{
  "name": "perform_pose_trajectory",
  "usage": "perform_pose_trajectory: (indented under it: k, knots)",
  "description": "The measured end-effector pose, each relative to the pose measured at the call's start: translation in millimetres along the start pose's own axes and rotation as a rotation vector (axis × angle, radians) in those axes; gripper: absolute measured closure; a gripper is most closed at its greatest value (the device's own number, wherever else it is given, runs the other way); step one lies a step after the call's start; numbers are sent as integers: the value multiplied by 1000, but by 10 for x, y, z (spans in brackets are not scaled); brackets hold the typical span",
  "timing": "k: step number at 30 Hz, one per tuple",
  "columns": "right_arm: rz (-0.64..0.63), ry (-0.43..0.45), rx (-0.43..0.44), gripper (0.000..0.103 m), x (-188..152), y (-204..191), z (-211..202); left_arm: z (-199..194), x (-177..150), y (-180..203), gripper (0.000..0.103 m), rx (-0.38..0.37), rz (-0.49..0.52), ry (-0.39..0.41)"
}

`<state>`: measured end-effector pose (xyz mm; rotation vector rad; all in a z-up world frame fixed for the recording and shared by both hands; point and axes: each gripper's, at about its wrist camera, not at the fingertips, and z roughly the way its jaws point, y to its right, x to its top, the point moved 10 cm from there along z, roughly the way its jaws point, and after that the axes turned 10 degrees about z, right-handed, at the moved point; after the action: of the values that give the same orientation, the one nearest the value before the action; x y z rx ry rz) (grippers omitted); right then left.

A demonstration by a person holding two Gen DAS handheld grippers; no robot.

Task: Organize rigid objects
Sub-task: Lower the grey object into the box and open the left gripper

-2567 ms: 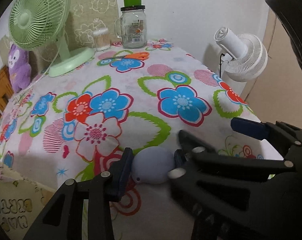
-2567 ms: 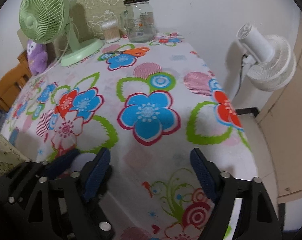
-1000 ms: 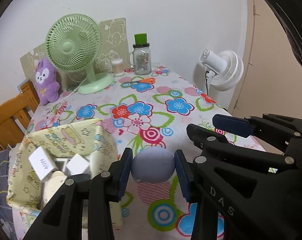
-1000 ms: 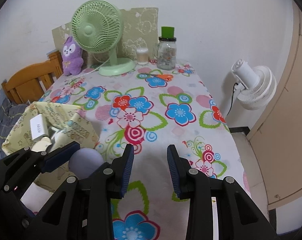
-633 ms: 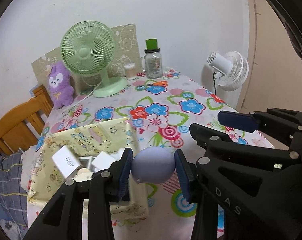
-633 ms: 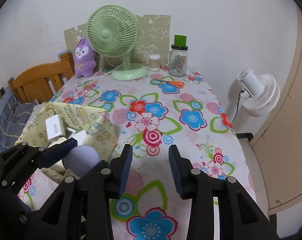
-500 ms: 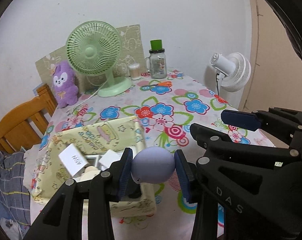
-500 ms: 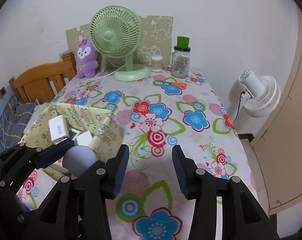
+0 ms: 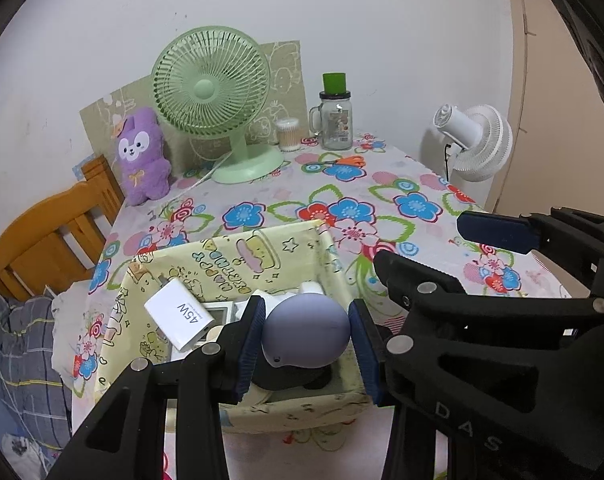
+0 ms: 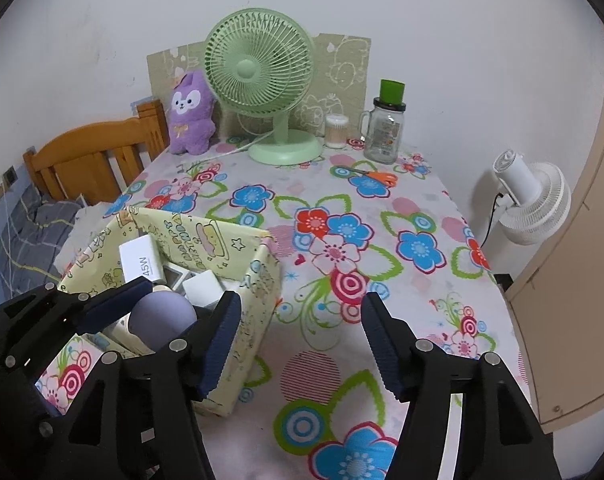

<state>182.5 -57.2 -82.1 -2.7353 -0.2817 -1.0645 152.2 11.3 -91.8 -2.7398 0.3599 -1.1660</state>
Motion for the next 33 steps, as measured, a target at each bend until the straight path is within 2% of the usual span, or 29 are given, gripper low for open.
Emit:
perform_pose_trajectory:
  k: [8,19,28,31,33]
  knots:
    - [31,-42,-17,31,-26,-120,227,163,-70,-146,59,-29,1,-29]
    - [14,-69,-58,29,-72,-222,452,408,-187,-231,59,-61,-2,-73]
    - [29,-100,-50,29,-144,-242,586,520,-276,-269,58,-83,-32,-102]
    - [40,-100,-47,29,-158,-245,598,529,-291,-280,53,-83,-42,-115]
    - [45,-102,-46,29,-163,-242,593,526,-298,-313,44,-63,-45,-119]
